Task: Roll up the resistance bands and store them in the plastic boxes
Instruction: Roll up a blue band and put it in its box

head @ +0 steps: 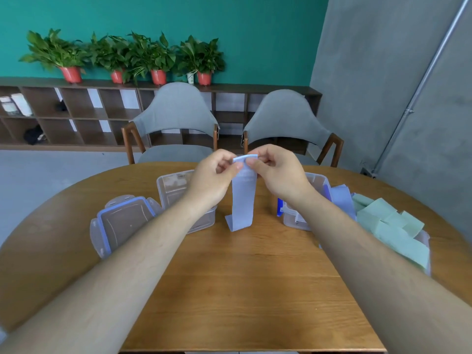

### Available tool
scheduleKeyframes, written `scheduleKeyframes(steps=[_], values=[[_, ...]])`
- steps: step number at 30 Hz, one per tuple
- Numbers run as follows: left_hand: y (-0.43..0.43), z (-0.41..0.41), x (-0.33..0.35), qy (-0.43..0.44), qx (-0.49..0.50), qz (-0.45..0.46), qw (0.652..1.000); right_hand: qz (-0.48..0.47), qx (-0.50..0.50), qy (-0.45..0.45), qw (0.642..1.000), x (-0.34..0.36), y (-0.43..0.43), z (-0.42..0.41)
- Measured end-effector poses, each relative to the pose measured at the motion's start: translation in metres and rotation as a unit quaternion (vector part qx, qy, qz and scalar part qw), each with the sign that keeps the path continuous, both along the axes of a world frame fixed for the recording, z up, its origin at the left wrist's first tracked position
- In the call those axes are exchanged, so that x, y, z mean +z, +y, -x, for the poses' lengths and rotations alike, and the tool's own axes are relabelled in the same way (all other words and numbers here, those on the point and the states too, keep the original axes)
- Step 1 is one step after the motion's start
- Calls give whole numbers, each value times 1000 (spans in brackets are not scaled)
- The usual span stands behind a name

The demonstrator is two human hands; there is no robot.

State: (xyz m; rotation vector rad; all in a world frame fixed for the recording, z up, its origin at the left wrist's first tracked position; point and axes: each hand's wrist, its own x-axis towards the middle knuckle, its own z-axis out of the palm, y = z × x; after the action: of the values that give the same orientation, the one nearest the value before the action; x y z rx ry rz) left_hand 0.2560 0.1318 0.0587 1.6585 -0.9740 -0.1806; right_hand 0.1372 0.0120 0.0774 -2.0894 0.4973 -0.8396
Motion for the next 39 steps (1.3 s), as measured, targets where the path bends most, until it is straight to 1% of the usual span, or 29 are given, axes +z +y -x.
scheduleKeyframes(steps=[3, 5, 8, 11, 15, 18, 21, 24, 28, 30, 32, 34, 36, 39], values=[[3, 1, 3, -12, 13, 23, 1000, 34, 7, -23, 999, -2, 7, 2], [8, 4, 7, -20, 3, 31, 999, 37, 14, -17, 999, -2, 9, 6], [16, 12, 15, -9, 0, 49, 999, 6, 38, -2, 999, 7, 13, 20], [26, 23, 27, -4, -14, 58, 998, -30, 61, -29, 997, 22, 22, 34], [36, 39, 50, 10, -33, 114, 993, -20, 77, -69, 994, 48, 36, 47], [40, 46, 56, 34, -42, 135, 989, -44, 72, -76, 994, 59, 43, 52], [40, 49, 45, 38, -38, 107, 993, -48, 61, -37, 996, 53, 43, 50], [33, 42, 15, 56, -14, 47, 997, -93, 47, 4, 995, 25, 39, 45], [19, 29, -45, 72, 9, -66, 995, -141, 9, 60, 988, -47, 27, 29], [11, 25, -74, 91, 21, -93, 991, -162, -11, 85, 983, -84, 20, 20], [2, 19, -98, 100, 39, -113, 988, -183, -22, 91, 979, -114, 13, 9], [-6, 15, -117, 84, 53, -144, 984, -174, -29, 93, 980, -135, 7, 0], [-14, 13, -133, 43, 65, -166, 983, -148, -41, 90, 984, -150, 1, -7], [-21, 10, -149, 9, 63, -158, 985, -110, -56, 67, 990, -167, -9, -16]])
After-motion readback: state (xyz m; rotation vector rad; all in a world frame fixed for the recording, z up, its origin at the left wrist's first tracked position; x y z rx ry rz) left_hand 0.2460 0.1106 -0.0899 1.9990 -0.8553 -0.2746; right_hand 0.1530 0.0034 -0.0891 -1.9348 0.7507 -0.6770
